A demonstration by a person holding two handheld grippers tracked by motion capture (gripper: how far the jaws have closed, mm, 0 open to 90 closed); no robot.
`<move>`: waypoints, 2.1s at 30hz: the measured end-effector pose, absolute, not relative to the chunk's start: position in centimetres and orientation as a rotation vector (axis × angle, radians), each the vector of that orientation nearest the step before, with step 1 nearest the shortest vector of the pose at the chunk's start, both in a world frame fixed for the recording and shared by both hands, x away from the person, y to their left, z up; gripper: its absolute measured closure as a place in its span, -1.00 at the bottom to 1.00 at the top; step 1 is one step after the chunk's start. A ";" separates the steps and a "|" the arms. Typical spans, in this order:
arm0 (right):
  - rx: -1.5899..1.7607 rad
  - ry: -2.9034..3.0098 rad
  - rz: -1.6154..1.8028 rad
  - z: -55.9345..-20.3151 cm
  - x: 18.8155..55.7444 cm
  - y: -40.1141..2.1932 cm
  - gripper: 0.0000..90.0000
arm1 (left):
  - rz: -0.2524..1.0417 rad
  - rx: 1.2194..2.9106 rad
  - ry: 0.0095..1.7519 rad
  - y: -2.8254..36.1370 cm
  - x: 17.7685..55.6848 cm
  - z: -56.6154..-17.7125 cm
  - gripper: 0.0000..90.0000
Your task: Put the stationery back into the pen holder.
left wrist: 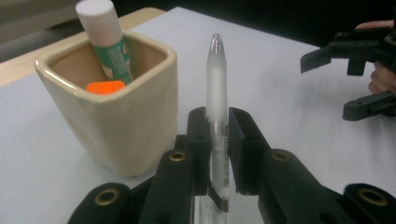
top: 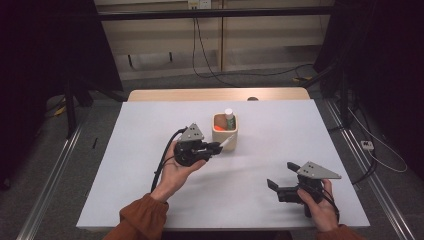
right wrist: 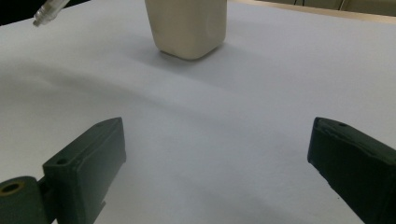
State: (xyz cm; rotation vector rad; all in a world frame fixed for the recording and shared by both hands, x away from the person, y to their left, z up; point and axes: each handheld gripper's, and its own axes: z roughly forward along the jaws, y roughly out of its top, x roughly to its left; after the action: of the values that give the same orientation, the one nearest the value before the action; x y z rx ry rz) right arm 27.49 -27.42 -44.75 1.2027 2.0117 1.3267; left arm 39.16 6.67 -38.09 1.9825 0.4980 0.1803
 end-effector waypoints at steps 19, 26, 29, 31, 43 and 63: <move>1.199 2.008 1.327 -44.7 27.5 -27.5 -0.91 | 0.226 1.876 0.504 8.3 39.4 -35.7 0.77; 1.198 2.005 1.327 -44.7 27.5 -27.6 -0.91 | 0.238 1.842 0.506 8.6 39.8 -34.8 0.77; 1.200 2.006 1.326 -44.7 27.6 -27.6 -0.91 | 0.242 1.824 0.508 8.6 40.0 -34.4 0.77; 1.195 2.008 1.327 -44.7 27.5 -27.5 -0.91 | 0.240 1.812 0.497 8.8 40.1 -33.9 0.77; 1.196 2.007 1.326 -44.7 27.5 -27.6 -0.91 | 0.290 1.762 0.532 8.6 41.5 -33.0 0.77; 1.199 2.006 1.326 -44.6 27.5 -27.7 -0.91 | 0.345 1.723 0.604 7.6 44.6 -33.0 0.77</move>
State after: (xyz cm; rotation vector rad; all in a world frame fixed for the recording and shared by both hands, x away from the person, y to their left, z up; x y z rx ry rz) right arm 27.54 -27.65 -44.65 1.1989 2.0062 1.3263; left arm 44.57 7.63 -33.01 1.7228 0.6039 0.3451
